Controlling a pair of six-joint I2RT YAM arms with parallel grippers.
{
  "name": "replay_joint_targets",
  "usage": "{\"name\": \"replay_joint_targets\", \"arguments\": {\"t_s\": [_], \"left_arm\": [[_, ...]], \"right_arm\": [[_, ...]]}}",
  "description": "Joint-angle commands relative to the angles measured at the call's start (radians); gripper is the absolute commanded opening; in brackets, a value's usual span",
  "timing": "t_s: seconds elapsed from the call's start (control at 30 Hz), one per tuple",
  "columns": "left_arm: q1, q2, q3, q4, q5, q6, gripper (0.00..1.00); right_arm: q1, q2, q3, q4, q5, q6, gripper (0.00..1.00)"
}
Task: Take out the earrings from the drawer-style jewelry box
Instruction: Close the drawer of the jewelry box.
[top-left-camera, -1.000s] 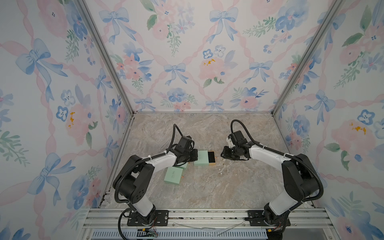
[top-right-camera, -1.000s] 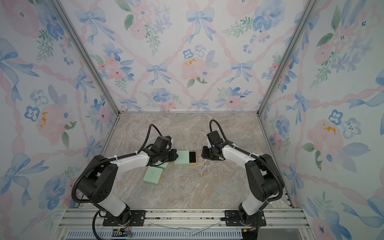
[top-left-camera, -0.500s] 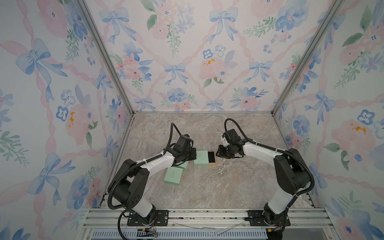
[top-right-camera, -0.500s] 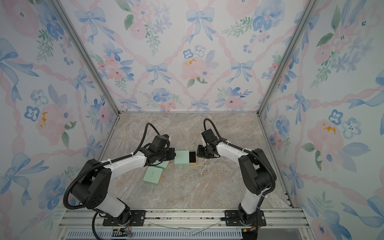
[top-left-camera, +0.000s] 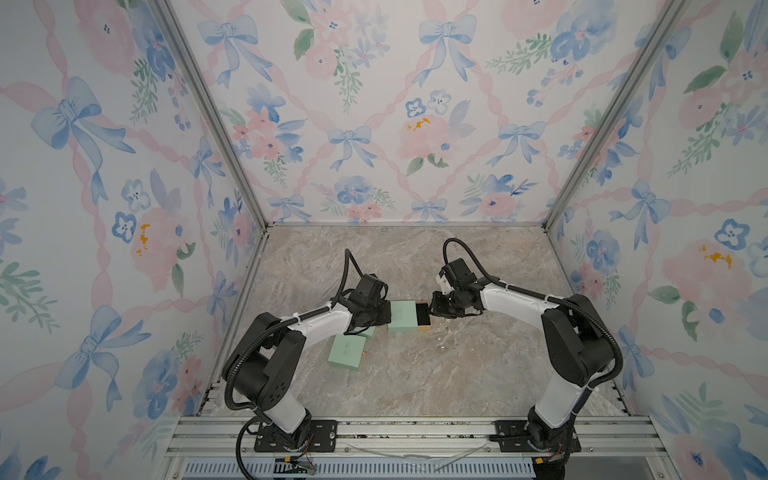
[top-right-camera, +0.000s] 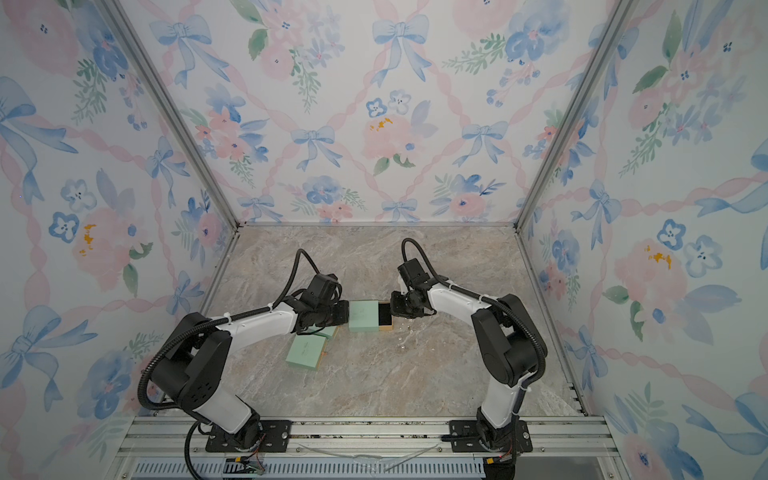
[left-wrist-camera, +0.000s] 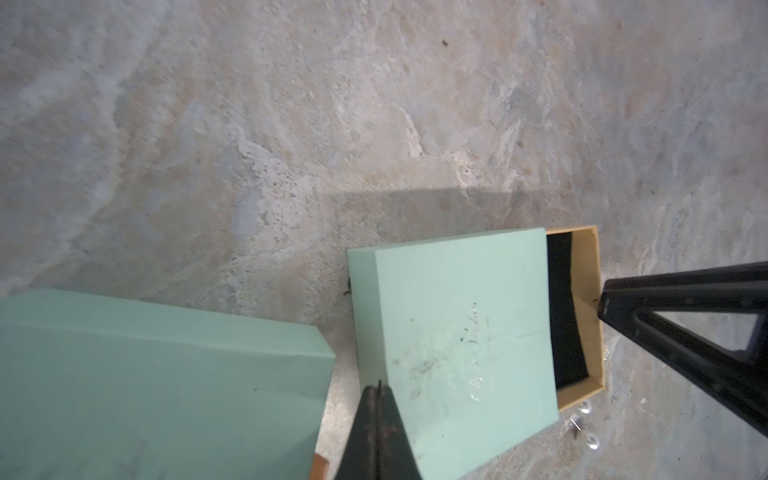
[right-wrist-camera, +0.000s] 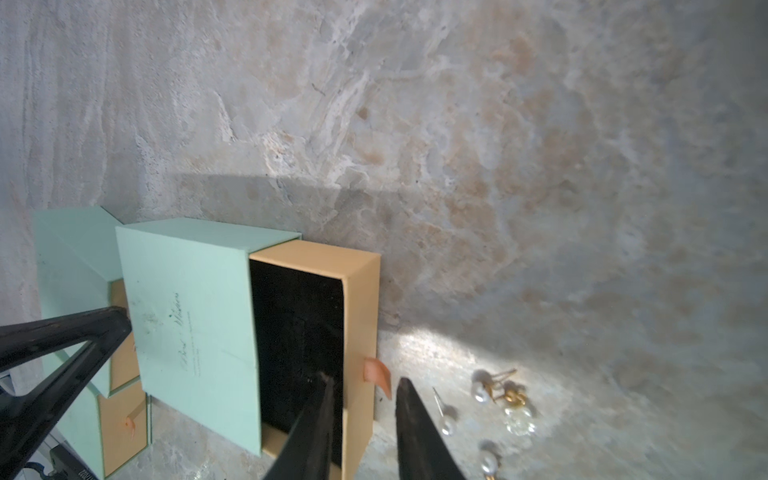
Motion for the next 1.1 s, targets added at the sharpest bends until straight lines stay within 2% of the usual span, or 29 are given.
{"name": "replay_joint_targets", "arguments": {"t_s": [0.0, 0.73, 1.07], "left_arm": [[-0.013, 0.02, 0.014, -0.05, -0.052, 0.003, 0.0], [-0.049, 0.101, 0.087, -0.05, -0.048, 0.013, 0.0], [-0.054, 0.118, 0.101, -0.04, -0.031, 0.014, 0.0]], "right_arm": [[0.013, 0.019, 0.039, -0.021, -0.008, -0.004, 0.29], [0.014, 0.051, 0.052, -0.018, -0.019, -0.001, 0.25], [0.017, 0.054, 0.039, 0.018, -0.061, 0.012, 0.24]]}}
